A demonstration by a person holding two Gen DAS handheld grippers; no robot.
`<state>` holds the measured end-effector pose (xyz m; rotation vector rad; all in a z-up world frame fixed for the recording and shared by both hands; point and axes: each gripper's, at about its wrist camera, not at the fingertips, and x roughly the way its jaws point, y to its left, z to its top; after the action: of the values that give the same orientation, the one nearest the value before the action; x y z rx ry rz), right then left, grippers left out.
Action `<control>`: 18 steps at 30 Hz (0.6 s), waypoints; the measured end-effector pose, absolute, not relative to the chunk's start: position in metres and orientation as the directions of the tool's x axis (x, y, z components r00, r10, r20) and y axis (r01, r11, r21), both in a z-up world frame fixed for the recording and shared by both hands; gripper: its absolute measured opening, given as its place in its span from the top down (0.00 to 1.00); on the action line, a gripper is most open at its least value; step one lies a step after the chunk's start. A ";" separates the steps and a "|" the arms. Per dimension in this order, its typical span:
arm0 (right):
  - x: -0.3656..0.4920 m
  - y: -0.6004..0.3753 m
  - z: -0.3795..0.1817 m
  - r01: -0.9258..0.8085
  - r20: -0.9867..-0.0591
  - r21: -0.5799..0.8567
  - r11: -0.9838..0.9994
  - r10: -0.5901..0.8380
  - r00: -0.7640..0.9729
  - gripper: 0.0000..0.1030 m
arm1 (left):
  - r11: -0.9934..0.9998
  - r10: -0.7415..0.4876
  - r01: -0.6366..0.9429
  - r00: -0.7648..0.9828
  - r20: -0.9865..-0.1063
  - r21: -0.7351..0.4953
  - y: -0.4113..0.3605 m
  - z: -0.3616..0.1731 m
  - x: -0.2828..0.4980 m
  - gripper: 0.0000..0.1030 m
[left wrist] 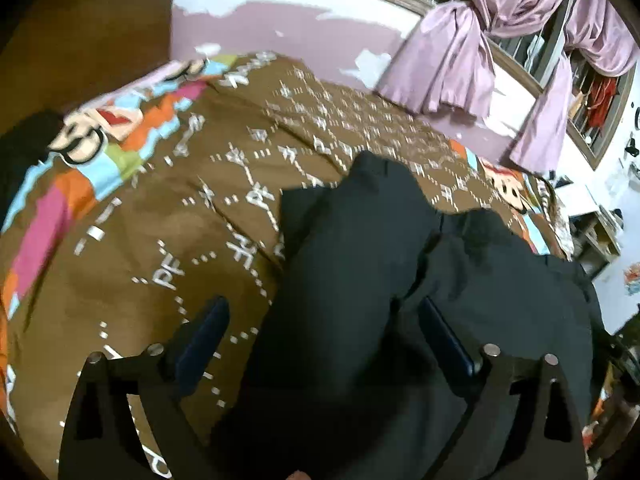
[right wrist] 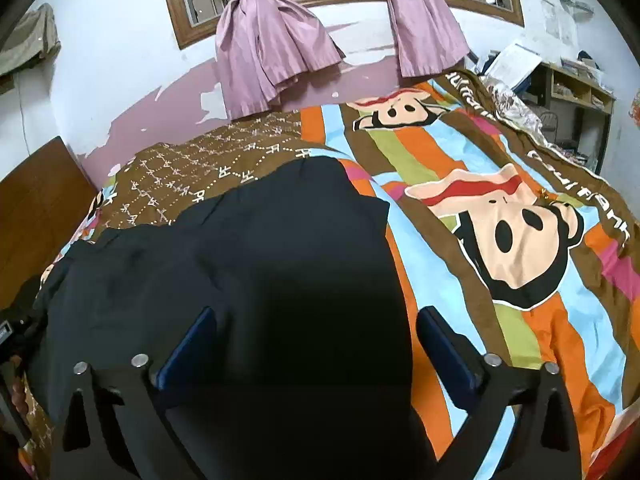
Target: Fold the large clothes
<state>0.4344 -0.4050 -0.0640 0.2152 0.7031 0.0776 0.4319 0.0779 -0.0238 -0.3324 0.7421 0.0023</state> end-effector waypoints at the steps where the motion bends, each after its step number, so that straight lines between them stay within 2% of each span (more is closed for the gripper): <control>1: 0.433 -0.403 -0.062 -0.002 -0.627 0.214 0.977 0.139 0.766 0.00 | 0.951 -0.106 -0.116 0.750 -0.653 -0.288 0.076 -0.020 0.430 0.07; 4: 0.425 -0.395 -0.052 -0.009 -0.607 0.173 0.985 0.113 0.787 0.00 | 0.960 -0.094 -0.099 0.770 -0.632 -0.264 0.069 -0.010 0.424 0.02; 18: 0.382 -0.367 0.001 -0.098 -0.488 0.152 0.984 0.160 0.858 0.00 | 0.988 -0.116 0.045 0.840 -0.530 -0.145 0.019 0.044 0.380 0.02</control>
<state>0.3818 -0.3671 0.0014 0.1233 0.5223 0.1358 0.3802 0.0185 0.0440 -0.1283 0.5672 -0.0852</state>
